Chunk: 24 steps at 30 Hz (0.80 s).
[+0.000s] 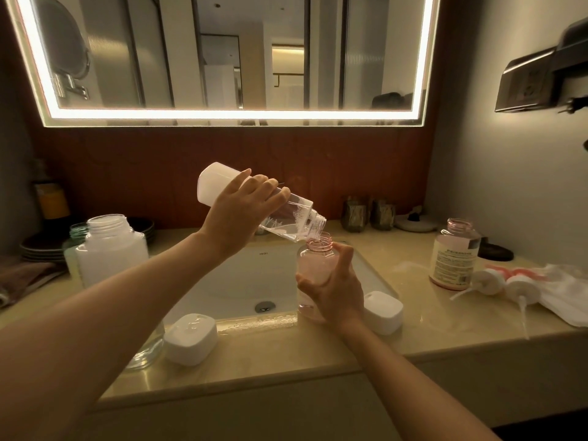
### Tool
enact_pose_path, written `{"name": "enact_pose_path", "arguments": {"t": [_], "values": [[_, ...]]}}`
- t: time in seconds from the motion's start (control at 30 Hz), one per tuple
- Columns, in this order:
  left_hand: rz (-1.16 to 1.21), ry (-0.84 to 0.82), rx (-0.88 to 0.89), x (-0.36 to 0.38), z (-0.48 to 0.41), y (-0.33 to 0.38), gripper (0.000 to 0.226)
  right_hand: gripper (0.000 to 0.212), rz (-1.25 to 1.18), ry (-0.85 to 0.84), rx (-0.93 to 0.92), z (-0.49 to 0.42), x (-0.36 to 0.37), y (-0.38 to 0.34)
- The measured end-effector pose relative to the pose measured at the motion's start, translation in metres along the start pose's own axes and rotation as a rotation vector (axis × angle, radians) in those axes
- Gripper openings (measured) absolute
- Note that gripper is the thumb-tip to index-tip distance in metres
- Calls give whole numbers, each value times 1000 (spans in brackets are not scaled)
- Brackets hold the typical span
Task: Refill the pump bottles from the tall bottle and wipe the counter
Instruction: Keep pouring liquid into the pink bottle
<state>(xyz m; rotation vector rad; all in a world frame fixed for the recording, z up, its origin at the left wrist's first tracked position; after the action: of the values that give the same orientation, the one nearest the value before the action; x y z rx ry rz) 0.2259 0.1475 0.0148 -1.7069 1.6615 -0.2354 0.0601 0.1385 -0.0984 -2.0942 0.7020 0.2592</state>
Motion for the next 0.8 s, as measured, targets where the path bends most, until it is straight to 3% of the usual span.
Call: {"name": "enact_pose_path", "arguments": {"t": [0.8], "values": [[-172, -20, 164, -8, -17, -1, 75, 83, 6, -10, 10, 1, -1, 0]]}}
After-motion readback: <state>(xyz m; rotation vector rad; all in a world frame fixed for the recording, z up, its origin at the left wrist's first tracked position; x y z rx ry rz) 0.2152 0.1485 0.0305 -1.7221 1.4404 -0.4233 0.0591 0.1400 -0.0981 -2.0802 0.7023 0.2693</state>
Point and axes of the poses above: each hand's wrist, its own z-axis away from the middle knuckle, its own x-axis out of the palm, y = z × x, the point moved 3 cm from there along -z, towards the middle knuckle, and after that the axes turned 4 degrees about y, right-handed, at the moved point
